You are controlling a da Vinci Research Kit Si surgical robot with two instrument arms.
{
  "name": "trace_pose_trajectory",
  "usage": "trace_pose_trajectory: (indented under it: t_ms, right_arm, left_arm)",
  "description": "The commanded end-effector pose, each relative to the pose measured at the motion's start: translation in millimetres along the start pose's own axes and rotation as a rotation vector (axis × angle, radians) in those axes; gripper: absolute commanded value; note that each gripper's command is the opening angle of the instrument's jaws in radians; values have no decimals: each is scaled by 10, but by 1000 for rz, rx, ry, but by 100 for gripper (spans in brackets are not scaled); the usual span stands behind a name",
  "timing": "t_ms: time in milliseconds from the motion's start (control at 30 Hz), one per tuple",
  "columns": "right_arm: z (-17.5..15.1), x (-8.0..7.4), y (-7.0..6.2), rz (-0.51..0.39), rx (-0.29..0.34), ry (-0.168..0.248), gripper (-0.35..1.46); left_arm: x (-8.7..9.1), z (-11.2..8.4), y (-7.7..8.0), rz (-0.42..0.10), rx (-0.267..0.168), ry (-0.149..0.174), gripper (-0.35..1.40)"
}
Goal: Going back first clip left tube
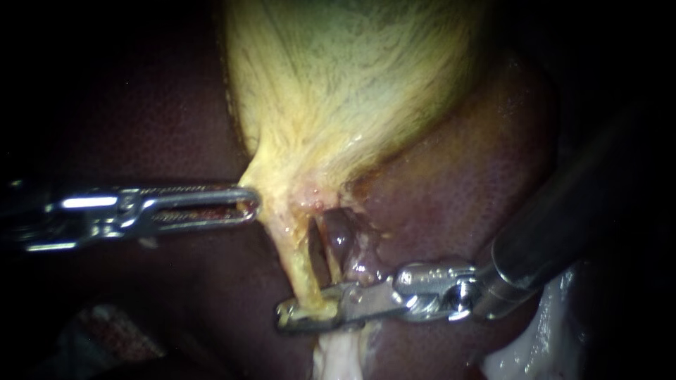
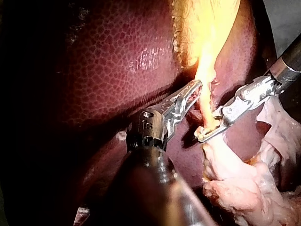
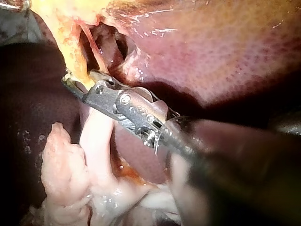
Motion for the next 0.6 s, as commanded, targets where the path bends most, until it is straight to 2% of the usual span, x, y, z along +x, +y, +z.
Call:
trace_pose_trajectory:
  t_ms: [33,300,333,400,467,533,600]
  right_arm:
    - [1,-1,0,-1,0,0,-35]
    - [1,-1,0,-1,0,-4,-35]
    - [2,0,0,-2,0,-1,-26]
    - [2,2,0,5,-5,1,7]
    - [3,3,-1,-36,-12,11,28]
    - [6,6,0,-114,-24,45,47]
    - [8,8,1,-162,-26,77,53]
  left_arm:
    - [0,0,0,0,0,0,-11]
    - [0,-1,0,0,0,0,-11]
    - [0,-1,0,0,0,0,-11]
    - [0,-1,0,0,0,0,-11]
    - [0,-2,0,0,0,0,-11]
    - [0,-2,0,0,-2,-1,-11]
    - [0,-3,0,0,-2,-1,-11]
